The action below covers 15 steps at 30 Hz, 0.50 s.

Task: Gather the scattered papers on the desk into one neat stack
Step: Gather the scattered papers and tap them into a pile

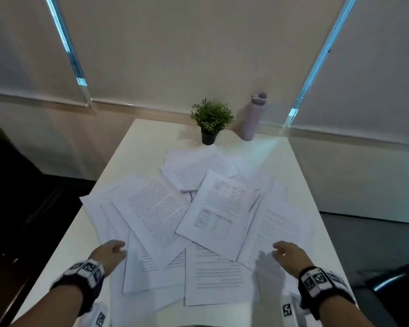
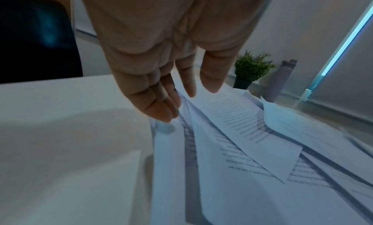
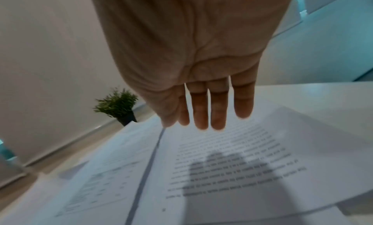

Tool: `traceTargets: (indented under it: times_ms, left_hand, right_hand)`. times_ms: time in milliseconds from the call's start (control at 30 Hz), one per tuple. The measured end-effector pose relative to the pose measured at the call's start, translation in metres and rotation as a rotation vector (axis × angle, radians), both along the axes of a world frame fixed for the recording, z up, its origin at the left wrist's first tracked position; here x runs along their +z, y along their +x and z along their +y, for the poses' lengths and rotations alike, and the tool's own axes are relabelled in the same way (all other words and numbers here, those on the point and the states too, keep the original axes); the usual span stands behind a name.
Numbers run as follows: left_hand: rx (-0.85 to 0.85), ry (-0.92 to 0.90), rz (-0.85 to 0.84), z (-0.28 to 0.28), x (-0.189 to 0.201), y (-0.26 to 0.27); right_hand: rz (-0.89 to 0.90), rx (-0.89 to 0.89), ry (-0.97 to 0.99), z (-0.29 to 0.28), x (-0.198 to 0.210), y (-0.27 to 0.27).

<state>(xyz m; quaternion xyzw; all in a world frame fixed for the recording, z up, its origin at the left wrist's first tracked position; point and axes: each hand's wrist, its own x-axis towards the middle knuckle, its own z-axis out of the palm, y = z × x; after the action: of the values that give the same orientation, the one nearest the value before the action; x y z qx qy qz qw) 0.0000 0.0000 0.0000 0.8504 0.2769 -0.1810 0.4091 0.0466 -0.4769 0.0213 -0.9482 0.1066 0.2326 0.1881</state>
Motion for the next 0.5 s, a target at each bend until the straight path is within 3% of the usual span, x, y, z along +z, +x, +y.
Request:
traceTargets:
  times_ms: [167,267,500]
  left_hand:
    - [0.036,-0.114,0.08,-0.013,-0.01,0.021]
    - [-0.018,0.003,0.063,-0.023,-0.012,0.029]
    - [0.096,0.118,0.025,-0.032,-0.015,0.038]
  right_hand:
    - [0.048,-0.121,-0.046,0.001,-0.031,0.014]
    - [0.091,0.011,-0.047,0.011,-0.049,0.011]
    - [0.048,0.251,-0.084,0.031,-0.064,-0.015]
